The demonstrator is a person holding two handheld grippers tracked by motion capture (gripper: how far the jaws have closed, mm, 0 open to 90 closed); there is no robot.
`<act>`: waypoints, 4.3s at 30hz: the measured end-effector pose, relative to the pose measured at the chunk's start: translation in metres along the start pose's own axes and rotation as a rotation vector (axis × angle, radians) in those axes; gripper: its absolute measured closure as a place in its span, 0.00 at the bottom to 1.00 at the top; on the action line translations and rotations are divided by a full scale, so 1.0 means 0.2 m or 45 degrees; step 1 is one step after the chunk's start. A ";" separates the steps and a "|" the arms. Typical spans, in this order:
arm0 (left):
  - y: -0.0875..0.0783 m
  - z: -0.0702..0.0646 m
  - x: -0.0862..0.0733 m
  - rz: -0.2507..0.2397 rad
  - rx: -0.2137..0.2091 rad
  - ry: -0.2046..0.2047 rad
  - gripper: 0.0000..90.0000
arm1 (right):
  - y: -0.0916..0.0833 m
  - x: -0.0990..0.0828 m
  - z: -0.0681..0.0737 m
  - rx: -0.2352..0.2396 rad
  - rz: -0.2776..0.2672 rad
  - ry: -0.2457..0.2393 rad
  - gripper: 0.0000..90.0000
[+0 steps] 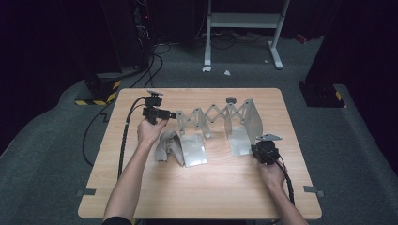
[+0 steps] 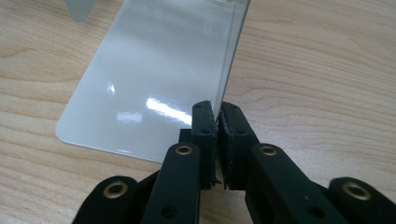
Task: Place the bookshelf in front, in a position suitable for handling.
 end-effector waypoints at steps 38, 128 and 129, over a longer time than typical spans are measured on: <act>-0.25 -0.14 -0.37 0.038 -0.090 0.006 0.49 | 0.24 0.19 -0.01 0.095 0.071 0.033 0.95; -0.25 -0.31 -0.51 0.066 -0.103 0.037 0.48 | 0.32 0.32 -0.02 -0.045 0.101 0.218 1.00; -0.25 -0.32 -0.52 0.066 -0.104 0.041 0.48 | 0.33 0.31 -0.01 -0.041 0.119 0.225 1.00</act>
Point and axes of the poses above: each handheld gripper's, and its own axes: y roughly forward along the jaws, x roughly out of its top, z roughly to its left, the point moved 9 cm from there along y, roughly forward along the jaws, and after that the axes turned 14 degrees about -z, right-handed, at the moved point
